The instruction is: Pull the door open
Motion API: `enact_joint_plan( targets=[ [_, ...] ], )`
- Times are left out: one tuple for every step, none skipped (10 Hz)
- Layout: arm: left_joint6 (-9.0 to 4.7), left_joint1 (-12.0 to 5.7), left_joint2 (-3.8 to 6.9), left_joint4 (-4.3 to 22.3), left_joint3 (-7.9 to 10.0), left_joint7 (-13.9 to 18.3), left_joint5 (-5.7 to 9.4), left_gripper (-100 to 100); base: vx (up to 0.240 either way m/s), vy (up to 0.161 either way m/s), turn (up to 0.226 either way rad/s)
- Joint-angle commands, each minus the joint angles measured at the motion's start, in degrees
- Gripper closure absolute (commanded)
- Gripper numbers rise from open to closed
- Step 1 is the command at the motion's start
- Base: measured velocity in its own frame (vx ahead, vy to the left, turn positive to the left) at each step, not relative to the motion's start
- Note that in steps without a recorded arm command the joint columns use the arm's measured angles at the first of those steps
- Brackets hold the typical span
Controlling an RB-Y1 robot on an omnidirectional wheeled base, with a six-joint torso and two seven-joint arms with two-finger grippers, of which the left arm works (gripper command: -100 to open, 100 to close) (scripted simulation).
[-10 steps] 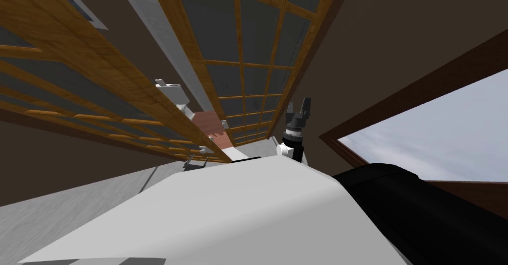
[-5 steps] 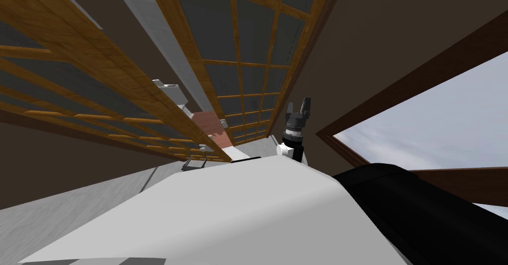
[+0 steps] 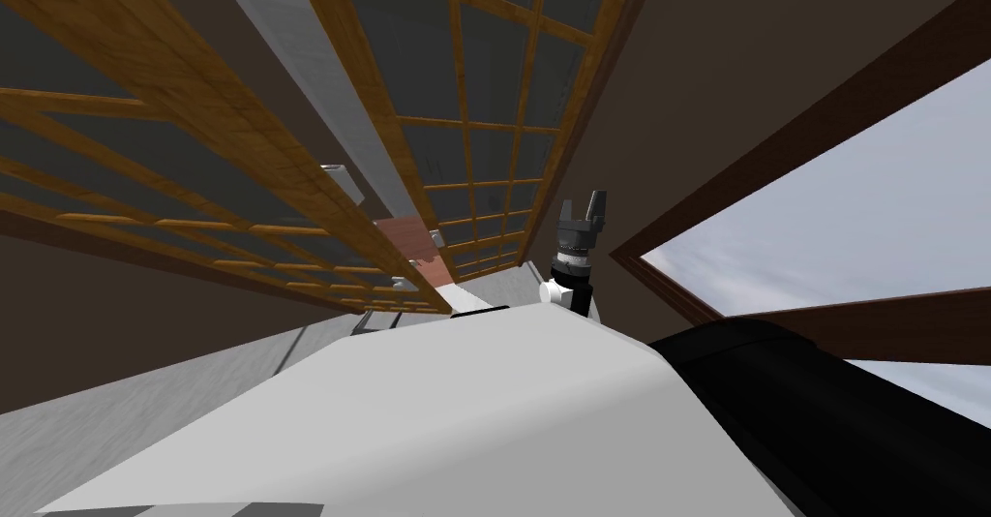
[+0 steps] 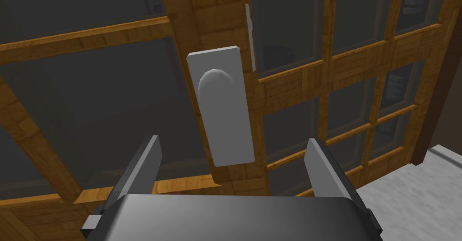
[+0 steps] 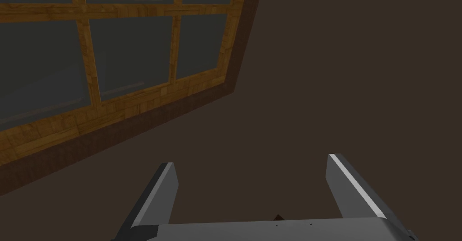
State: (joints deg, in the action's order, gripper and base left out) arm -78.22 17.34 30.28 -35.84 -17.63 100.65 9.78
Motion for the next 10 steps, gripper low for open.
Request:
enact_joint_plan(
  targets=[
    [-0.52,0.1,-0.04,0.8,-0.26,2.9,0.64,-100,-0.043,0.02,-0.032],
    [-0.66,0.35,-0.03,1.0,-0.44,4.4,1.15,-100,-0.059,0.033,-0.046],
    [-0.79,0.57,-0.02,1.2,-0.6,6.0,1.6,-100,-0.063,0.031,-0.039],
    [-0.89,0.76,-0.02,1.3,-0.74,7.4,1.97,-100,-0.056,0.023,-0.036],
    [-0.98,0.92,-0.02,1.4,-0.86,8.3,2.27,-100,-0.061,0.025,-0.026],
    [-1.05,1.04,-0.03,1.5,-0.95,9.1,2.5,-100,-0.055,0.023,-0.022],
    [-0.74,1.16,0.06,1.0,-0.86,8.4,2.36,-100,-0.022,0.01,-0.005],
    [-0.1,0.61,-0.13,1.2,-0.46,8.7,2.63,-100,0.103,-0.027,-0.087],
    [0.15,0.42,-0.19,1.2,-0.32,8.7,2.71,-100,0.169,-0.015,-0.082],
    [0.68,0.01,-0.33,1.3,-0.01,8.7,2.9,-100,0.2,-0.022,-0.092]
  ],
)
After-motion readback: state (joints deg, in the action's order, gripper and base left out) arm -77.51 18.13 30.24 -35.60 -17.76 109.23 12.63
